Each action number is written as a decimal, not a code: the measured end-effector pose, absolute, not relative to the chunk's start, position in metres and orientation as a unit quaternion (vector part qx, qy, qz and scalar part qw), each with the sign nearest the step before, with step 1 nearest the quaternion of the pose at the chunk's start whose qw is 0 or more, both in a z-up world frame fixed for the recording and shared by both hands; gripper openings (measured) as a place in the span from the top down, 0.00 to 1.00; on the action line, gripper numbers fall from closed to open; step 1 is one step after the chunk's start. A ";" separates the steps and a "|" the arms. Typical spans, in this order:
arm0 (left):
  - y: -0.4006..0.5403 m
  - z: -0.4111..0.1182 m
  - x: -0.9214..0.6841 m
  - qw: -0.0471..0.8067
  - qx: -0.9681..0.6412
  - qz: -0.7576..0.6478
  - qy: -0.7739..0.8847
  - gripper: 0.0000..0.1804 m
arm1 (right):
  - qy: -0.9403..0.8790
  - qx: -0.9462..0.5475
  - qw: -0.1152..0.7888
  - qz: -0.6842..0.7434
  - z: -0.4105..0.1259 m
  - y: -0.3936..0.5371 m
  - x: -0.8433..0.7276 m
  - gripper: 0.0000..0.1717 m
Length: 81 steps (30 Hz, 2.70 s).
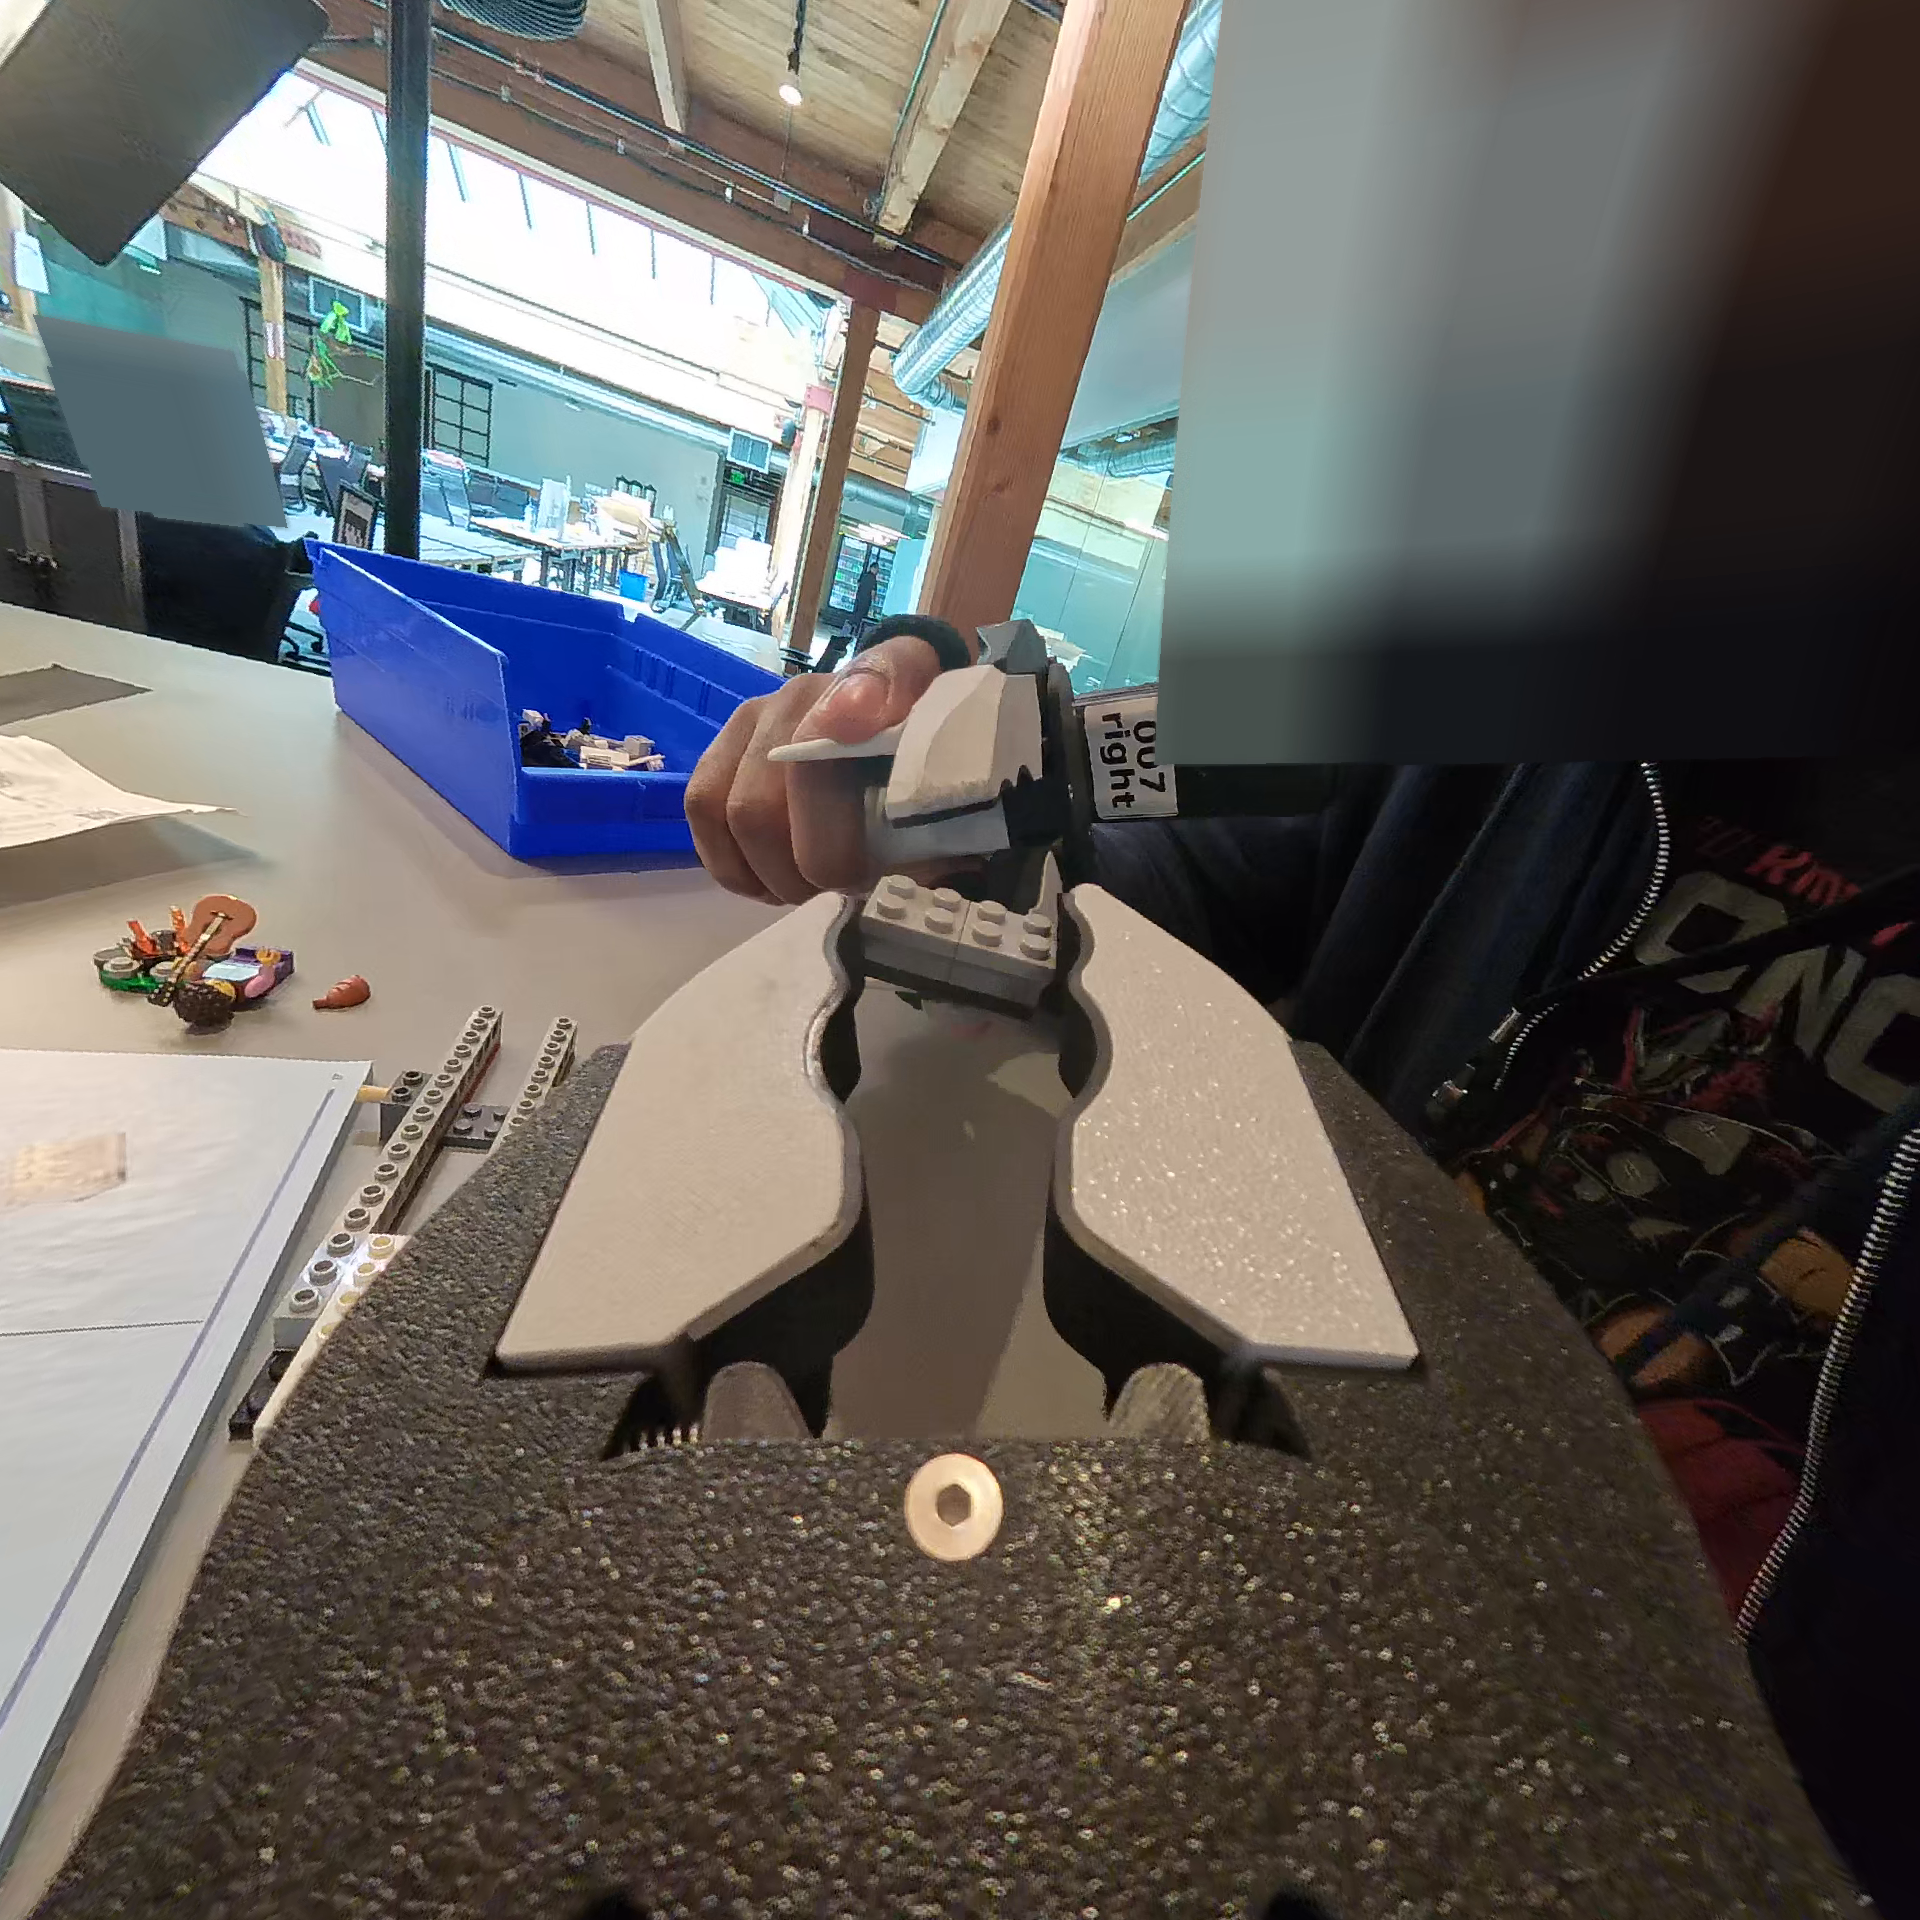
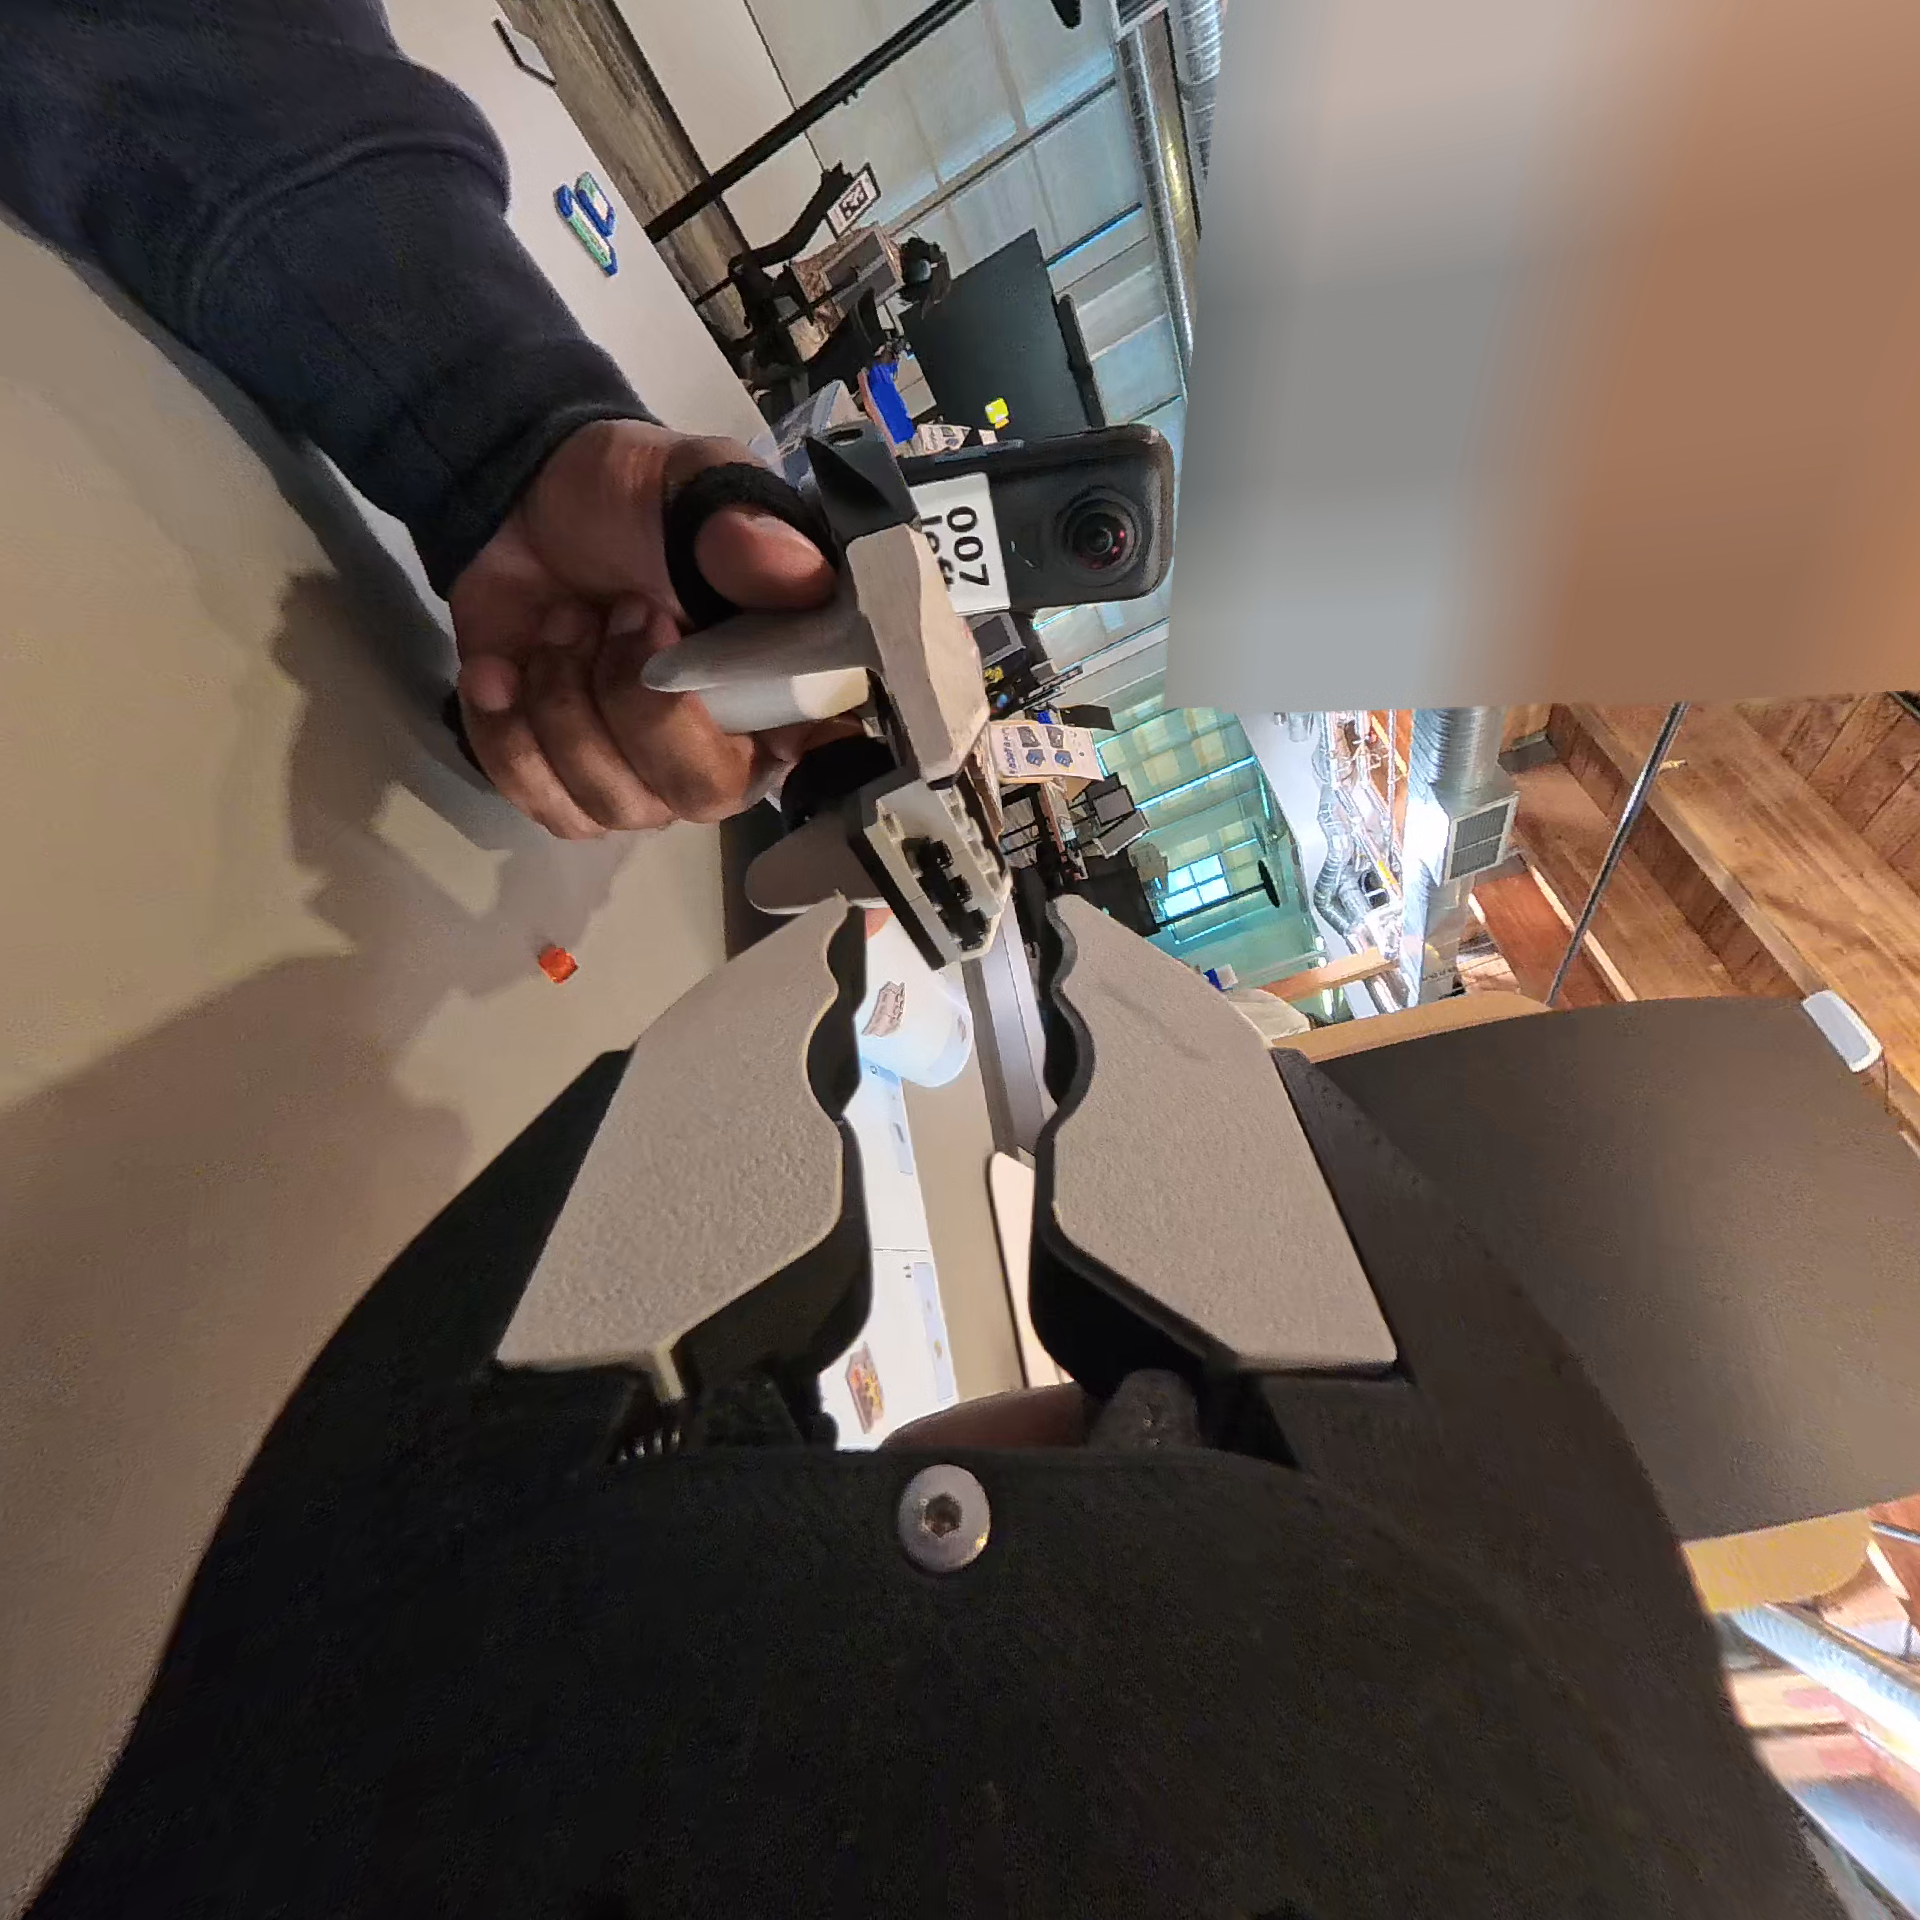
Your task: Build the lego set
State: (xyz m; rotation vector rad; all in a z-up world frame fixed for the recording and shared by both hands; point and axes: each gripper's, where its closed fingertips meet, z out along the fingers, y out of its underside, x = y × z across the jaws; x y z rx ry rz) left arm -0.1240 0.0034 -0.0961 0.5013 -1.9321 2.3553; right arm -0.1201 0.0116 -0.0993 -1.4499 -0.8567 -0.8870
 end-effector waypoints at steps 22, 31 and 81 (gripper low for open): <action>0.005 -0.095 -0.121 0.075 0.188 0.776 -0.597 0.81 | -0.379 -0.620 0.556 -0.403 -0.103 0.019 -0.123 0.92; 0.005 -0.093 -0.120 0.086 0.190 0.783 -0.586 0.81 | -0.377 -0.616 0.551 -0.417 -0.102 0.019 -0.124 0.93; 0.006 -0.092 -0.121 0.092 0.190 0.783 -0.585 0.81 | -0.364 -0.595 0.577 -0.425 -0.098 0.017 -0.127 0.94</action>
